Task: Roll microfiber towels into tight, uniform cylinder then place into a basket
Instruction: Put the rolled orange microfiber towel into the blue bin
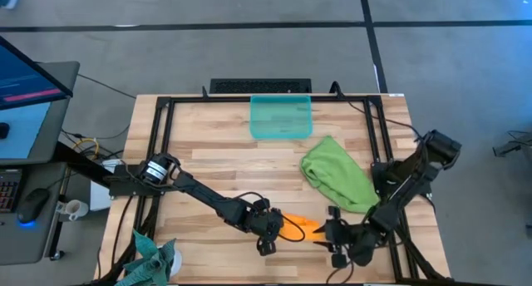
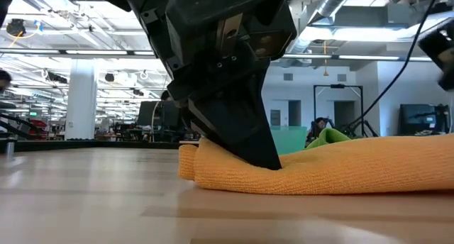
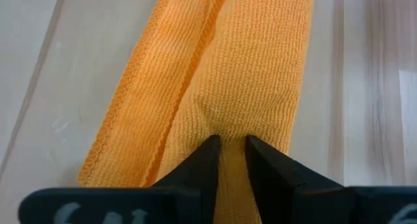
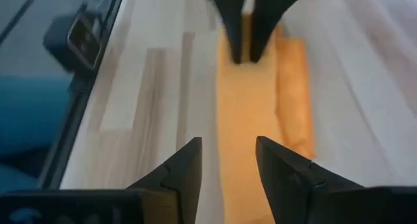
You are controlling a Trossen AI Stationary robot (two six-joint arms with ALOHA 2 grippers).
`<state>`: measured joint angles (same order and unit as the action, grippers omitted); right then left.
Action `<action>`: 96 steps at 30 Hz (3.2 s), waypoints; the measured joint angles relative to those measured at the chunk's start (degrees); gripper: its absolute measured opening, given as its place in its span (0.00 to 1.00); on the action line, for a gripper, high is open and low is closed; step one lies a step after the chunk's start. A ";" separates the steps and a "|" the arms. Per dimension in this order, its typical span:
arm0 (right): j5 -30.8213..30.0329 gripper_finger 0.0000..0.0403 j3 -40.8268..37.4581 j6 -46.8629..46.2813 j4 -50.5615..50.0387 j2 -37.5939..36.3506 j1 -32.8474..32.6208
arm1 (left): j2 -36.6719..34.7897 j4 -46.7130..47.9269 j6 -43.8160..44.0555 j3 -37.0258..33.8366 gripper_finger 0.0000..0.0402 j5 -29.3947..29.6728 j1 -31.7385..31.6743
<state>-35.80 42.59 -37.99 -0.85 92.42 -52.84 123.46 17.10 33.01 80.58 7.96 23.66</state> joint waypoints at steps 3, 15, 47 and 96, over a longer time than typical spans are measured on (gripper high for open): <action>0.03 0.42 0.02 0.84 0.73 2.90 -0.02 | 0.02 -0.79 -0.75 -0.13 0.19 0.03 0.00; 8.47 0.41 0.11 0.87 1.83 6.38 4.34 | 0.02 -0.93 -0.80 -0.12 0.19 0.20 -0.01; 3.52 0.29 0.13 -8.70 -14.37 -7.40 -0.01 | 0.02 -0.31 -0.19 -0.05 0.19 -0.62 -0.07; 31.01 0.21 0.28 -17.69 -9.53 5.30 18.25 | -2.81 2.70 -5.33 -0.29 0.19 0.10 -0.07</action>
<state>-4.79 42.87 -55.68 -10.38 97.72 -34.59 120.65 19.80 27.68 80.29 8.05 23.60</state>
